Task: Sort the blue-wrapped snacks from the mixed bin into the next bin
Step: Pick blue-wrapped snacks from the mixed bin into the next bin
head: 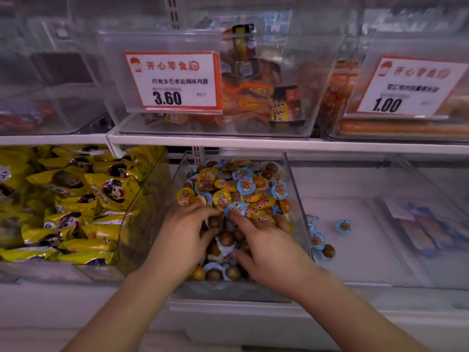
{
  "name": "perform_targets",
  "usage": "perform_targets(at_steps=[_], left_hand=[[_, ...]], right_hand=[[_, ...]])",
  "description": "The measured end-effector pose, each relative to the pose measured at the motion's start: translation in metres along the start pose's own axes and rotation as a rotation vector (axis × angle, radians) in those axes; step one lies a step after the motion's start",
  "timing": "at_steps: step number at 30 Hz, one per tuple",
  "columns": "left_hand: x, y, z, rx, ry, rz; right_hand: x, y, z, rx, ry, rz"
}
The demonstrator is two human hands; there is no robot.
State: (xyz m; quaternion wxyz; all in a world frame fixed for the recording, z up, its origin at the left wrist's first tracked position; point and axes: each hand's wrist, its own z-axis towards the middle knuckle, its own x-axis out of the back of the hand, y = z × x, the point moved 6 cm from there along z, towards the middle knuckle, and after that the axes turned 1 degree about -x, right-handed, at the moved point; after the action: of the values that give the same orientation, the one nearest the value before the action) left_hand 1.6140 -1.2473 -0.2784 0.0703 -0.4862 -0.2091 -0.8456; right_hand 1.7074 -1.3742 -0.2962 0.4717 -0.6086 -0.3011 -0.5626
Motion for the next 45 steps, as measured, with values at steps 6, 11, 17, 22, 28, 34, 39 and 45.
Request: perform_targets(at_steps=[6, 11, 17, 22, 28, 34, 39, 45], left_hand=[[0.006, -0.005, -0.003, 0.08, 0.052, -0.257], [0.012, -0.006, -0.002, 0.102, 0.053, -0.329], [0.03, 0.004, -0.008, 0.186, 0.284, -0.678], [0.01, 0.055, -0.008, 0.181, 0.413, -0.869], [-0.014, 0.056, 0.0, 0.209, 0.108, -0.807], [-0.005, 0.023, -0.003, 0.093, 0.114, -0.526], [-0.021, 0.027, 0.009, -0.01, -0.036, -0.13], [-0.019, 0.038, 0.018, -0.011, -0.039, -0.129]], right_hand=[[0.0, -0.009, 0.005, 0.094, 0.031, -0.002], [0.006, -0.005, 0.008, 0.022, 0.162, 0.086], [0.028, 0.0, -0.002, -0.08, 0.408, 0.577], [0.019, -0.009, -0.002, -0.311, 0.545, 1.344], [-0.001, 0.009, -0.001, -0.54, 0.459, 1.554], [0.035, 0.032, -0.004, -0.437, 0.494, 1.203], [0.061, 0.025, -0.01, -0.23, 0.45, 0.995], [0.085, 0.092, -0.035, -0.355, 0.617, 0.799]])
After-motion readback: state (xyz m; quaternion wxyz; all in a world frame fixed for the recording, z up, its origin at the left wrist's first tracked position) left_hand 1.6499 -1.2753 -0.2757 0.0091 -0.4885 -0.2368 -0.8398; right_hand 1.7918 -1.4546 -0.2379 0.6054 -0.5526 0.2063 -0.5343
